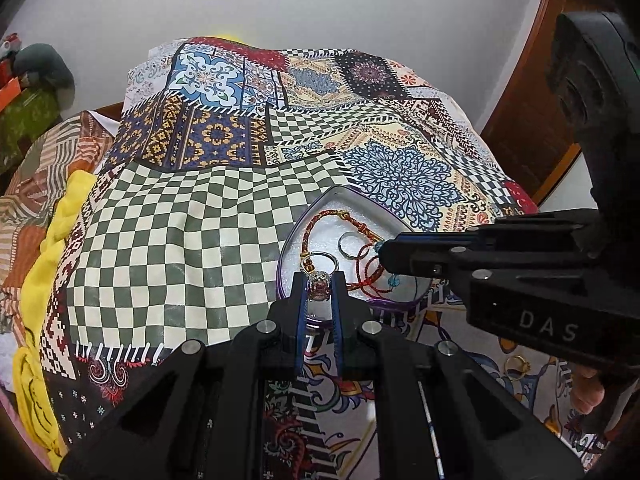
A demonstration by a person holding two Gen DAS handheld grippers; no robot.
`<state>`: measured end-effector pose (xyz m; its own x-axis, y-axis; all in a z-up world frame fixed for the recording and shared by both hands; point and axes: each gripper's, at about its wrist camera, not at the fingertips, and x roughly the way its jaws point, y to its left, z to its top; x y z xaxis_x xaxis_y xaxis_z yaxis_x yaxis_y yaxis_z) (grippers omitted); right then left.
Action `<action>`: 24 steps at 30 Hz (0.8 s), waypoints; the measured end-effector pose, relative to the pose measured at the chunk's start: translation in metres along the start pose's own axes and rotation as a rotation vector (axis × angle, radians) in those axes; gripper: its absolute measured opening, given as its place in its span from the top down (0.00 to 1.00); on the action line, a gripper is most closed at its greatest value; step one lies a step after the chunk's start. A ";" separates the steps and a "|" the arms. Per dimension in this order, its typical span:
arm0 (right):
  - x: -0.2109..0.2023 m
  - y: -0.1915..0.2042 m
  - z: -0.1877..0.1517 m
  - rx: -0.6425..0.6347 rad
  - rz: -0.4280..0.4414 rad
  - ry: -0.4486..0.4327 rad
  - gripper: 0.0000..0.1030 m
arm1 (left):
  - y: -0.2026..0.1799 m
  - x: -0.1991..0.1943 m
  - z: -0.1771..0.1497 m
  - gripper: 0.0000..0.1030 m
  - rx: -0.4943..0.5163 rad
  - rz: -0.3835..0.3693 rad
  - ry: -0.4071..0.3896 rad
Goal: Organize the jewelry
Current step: 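Lower both held items into the heart box and open both grippers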
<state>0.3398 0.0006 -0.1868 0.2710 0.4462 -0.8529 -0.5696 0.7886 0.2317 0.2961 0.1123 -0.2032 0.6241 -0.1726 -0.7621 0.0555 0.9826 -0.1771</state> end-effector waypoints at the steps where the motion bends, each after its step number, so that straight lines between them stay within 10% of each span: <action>1: 0.001 0.000 0.000 -0.001 0.001 -0.001 0.93 | 0.000 0.001 0.000 0.91 -0.001 0.000 0.001; 14: 0.003 -0.009 -0.001 0.028 0.037 0.023 0.92 | -0.006 0.009 0.000 0.90 0.014 0.046 0.030; 21: -0.024 -0.004 -0.004 0.002 0.014 -0.025 0.76 | -0.009 -0.018 0.001 0.89 0.010 0.076 -0.015; 24: -0.044 -0.003 -0.009 -0.018 -0.013 -0.058 0.76 | -0.014 -0.033 0.001 0.76 0.023 0.079 -0.034</action>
<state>0.3231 -0.0253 -0.1547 0.3230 0.4602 -0.8270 -0.5795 0.7870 0.2116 0.2757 0.1044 -0.1752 0.6530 -0.0926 -0.7517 0.0225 0.9944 -0.1030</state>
